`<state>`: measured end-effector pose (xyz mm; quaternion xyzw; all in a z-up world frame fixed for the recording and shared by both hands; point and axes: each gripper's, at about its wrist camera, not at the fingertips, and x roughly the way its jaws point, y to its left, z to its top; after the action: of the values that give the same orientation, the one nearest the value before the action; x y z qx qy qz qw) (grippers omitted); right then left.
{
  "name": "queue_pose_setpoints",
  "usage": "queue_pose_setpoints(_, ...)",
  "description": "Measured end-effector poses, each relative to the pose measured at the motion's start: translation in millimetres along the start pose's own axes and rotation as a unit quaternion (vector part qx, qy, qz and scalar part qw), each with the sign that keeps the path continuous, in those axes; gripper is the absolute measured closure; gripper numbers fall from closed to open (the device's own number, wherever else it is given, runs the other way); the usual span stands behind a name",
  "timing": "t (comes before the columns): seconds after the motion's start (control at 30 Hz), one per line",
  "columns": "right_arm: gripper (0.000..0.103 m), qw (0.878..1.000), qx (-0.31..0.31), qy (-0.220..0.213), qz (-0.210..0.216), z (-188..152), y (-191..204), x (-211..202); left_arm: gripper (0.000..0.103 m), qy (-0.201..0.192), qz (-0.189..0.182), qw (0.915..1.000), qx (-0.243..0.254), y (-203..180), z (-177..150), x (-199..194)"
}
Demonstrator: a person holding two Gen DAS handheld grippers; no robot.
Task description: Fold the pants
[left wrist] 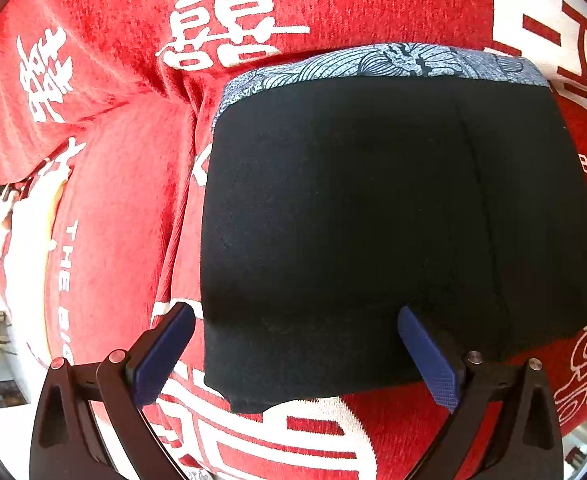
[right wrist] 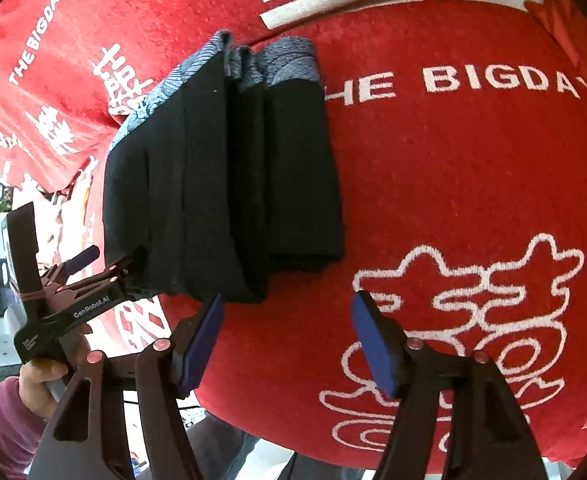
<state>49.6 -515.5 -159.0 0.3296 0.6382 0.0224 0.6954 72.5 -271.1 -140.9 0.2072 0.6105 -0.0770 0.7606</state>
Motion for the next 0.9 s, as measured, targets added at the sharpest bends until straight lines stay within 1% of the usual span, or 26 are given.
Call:
queue_pose_setpoints(0.27,0.027,1.000,0.002,0.019,0.018,5.0,-3.7,9.3,0.001,0.002,-0.001,0.9998,-0.020,1.7,-1.7,0.2)
queue_pose_setpoints(0.4,0.026,1.000,0.004,0.020,0.014,6.8,-2.5,8.7,0.001,0.004,-0.008,0.9999,-0.011,2.8,1.7,3.1)
queue_pose_setpoints(0.5,0.026,1.000,0.013,0.012,0.008,7.4,-4.3,2.5,0.001,0.006,-0.014,0.9999,-0.004,3.2,3.4,4.3)
queue_pose_setpoints(0.7,0.025,0.999,0.036,-0.002,0.014,12.3,-8.0,-2.9,0.001,0.018,-0.028,0.9994,0.005,5.5,7.7,6.5)
queue_pose_setpoints(0.9,0.023,0.999,0.030,-0.014,0.021,14.0,0.0,-7.6,0.001,0.024,-0.037,0.9990,0.005,6.9,8.7,8.4)
